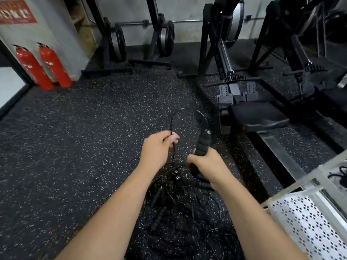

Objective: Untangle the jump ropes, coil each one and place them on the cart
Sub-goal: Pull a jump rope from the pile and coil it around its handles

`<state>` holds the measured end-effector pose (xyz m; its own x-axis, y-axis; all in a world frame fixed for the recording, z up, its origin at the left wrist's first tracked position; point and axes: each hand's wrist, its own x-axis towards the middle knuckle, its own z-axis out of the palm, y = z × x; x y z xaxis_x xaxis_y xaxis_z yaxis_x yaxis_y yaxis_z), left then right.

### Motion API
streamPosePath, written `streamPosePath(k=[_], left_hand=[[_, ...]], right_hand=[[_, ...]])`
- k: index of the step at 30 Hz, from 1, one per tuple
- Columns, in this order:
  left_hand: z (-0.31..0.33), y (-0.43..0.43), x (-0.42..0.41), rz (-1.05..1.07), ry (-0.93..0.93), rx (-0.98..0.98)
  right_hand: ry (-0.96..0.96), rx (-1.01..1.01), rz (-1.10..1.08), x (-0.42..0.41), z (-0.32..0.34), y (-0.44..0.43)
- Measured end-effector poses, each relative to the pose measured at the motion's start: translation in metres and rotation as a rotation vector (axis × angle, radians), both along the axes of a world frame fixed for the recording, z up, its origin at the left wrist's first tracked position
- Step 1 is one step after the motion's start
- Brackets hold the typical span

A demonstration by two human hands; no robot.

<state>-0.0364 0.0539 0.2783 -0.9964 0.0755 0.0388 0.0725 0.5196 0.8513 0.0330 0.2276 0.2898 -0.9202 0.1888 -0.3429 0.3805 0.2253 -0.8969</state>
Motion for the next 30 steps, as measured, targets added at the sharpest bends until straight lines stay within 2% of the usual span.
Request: streamPosePath(k=[3,6,10,14,18,20,23,24,30], left_hand=[[0.020,0.004,0.007,0.004,0.029,0.101],[0.032,0.006,0.013,-0.002,-0.009,0.197],[0.032,0.005,0.015,-0.051,-0.021,0.263],[0.025,0.001,0.010,-0.095,-0.047,0.328],[0.008,-0.007,-0.001,-0.232,-0.246,0.390],[-0.008,-0.010,-0.005,-0.296,-0.326,0.262],[-0.035,-0.008,-0.003,-0.402,-0.314,-0.091],[-0.045,-0.005,-0.001,-0.417,-0.306,-0.144],[-0.095,0.003,0.004,-0.316,-0.356,-0.117]], right_hand=[[0.001,-0.132,0.044,-0.008,-0.014,-0.014],[0.067,-0.182,0.052,-0.011,-0.020,-0.027],[0.083,-0.050,-0.057,-0.017,-0.034,-0.028],[0.092,0.105,-0.057,-0.021,-0.040,-0.021],[0.126,0.154,-0.115,-0.025,-0.032,-0.018],[0.156,0.110,-0.147,-0.027,-0.023,-0.017],[0.207,-0.004,-0.155,-0.029,-0.007,-0.017],[0.219,-0.031,-0.157,-0.028,-0.002,-0.018],[0.271,-0.147,-0.168,-0.015,0.034,-0.017]])
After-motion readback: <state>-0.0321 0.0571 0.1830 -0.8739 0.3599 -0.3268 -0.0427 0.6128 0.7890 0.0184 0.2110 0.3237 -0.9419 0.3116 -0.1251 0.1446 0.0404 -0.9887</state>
